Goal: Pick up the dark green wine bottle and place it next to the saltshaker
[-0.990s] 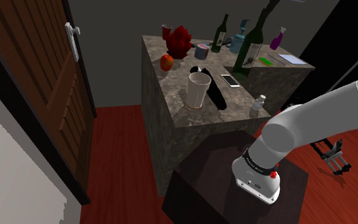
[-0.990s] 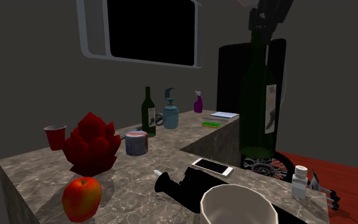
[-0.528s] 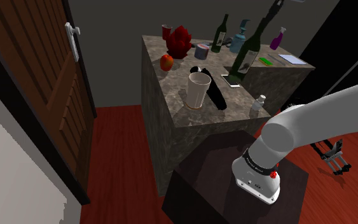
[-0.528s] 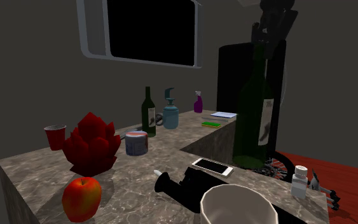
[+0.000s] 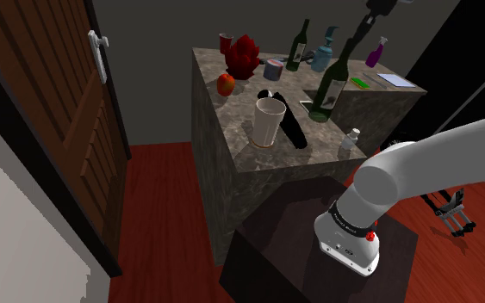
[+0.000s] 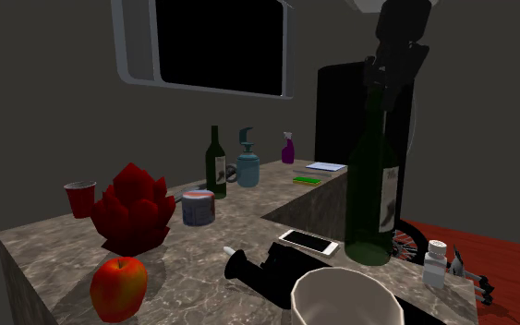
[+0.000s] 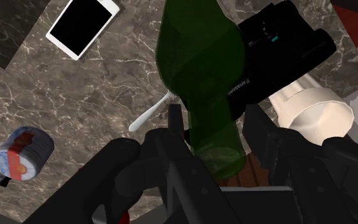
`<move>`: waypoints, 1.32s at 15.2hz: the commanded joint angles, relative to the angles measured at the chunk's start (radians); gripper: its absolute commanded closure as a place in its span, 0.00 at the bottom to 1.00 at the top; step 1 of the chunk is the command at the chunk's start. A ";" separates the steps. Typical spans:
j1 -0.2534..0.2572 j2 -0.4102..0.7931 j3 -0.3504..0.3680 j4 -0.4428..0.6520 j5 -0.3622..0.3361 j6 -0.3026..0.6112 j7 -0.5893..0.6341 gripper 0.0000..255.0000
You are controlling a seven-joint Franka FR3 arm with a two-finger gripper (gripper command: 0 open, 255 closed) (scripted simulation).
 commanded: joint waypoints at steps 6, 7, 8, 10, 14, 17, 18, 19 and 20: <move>-0.009 -0.023 -0.008 -0.111 -0.012 0.090 0.000 1.00; -0.010 -0.025 -0.009 -0.127 -0.014 0.103 0.000 1.00; -0.011 -0.027 -0.010 -0.141 -0.015 0.116 0.000 1.00; -0.014 -0.031 -0.014 -0.171 -0.019 0.142 0.000 1.00; -0.018 -0.036 -0.021 -0.228 -0.025 0.195 -0.002 1.00; -0.018 -0.036 -0.021 -0.228 -0.025 0.195 -0.002 1.00; -0.018 -0.036 -0.021 -0.228 -0.025 0.195 -0.002 1.00; -0.018 -0.036 -0.021 -0.228 -0.025 0.195 -0.002 1.00; -0.018 -0.036 -0.021 -0.228 -0.025 0.195 -0.002 1.00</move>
